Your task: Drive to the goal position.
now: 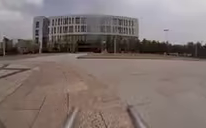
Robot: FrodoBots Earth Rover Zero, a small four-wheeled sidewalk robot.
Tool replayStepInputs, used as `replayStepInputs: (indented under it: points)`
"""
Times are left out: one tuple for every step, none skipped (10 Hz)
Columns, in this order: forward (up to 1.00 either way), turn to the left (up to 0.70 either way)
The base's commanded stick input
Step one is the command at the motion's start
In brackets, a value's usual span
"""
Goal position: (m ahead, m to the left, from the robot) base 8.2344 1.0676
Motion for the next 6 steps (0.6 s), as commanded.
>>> replayStepInputs:
  points:
    - [0.69,0.00]
    - [0.69,0.00]
    - [0.69,0.00]
    - [0.69,0.00]
    - [0.69,0.00]
    - [0.69,0.00]
